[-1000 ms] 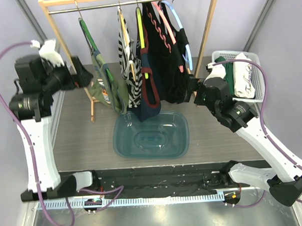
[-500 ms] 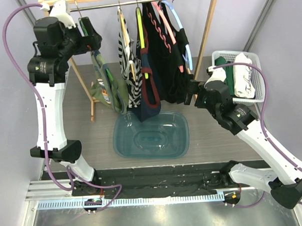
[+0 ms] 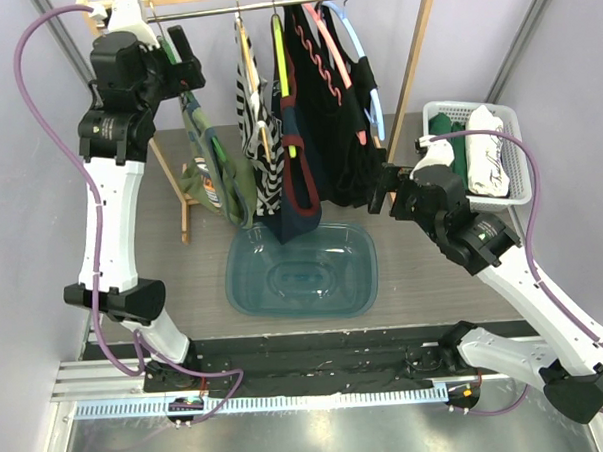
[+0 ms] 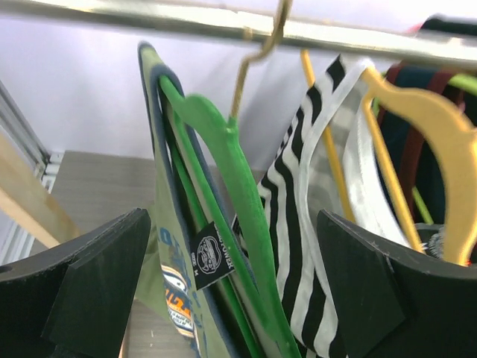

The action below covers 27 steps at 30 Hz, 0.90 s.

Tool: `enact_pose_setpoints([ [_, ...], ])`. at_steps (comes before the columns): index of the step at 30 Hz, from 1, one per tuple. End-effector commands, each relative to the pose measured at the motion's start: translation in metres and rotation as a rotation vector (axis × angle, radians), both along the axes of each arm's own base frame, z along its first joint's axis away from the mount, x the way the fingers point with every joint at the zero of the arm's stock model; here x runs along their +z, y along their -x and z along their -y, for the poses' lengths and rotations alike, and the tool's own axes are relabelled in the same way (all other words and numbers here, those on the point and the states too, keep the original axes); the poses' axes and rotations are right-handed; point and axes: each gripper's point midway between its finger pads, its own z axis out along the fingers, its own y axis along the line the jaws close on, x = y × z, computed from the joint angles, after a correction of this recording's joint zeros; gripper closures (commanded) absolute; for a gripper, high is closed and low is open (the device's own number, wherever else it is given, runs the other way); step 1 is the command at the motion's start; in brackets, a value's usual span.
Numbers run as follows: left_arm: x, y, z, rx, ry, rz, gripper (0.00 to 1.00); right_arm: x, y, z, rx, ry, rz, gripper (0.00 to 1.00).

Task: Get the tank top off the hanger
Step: Pick up the hanger from the clothesline.

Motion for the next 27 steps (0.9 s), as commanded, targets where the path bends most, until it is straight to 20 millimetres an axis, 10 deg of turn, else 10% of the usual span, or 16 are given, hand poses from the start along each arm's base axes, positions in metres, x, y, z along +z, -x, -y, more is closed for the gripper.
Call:
enact_pose_setpoints([
  [1,-0.021,-0.016,0.001,0.018,-0.039,-0.034,0.0,0.02,-0.002,-0.008,0.022,-0.053,0.048,0.0],
  [14,-0.02,0.01,-0.011,0.037,-0.09,-0.035,0.79,0.013,-0.002,-0.014,0.049,-0.062,0.041,0.02],
  [27,0.011,0.016,-0.011,0.011,-0.132,0.054,1.0,0.002,0.0,-0.014,0.055,-0.059,0.033,0.12],
])
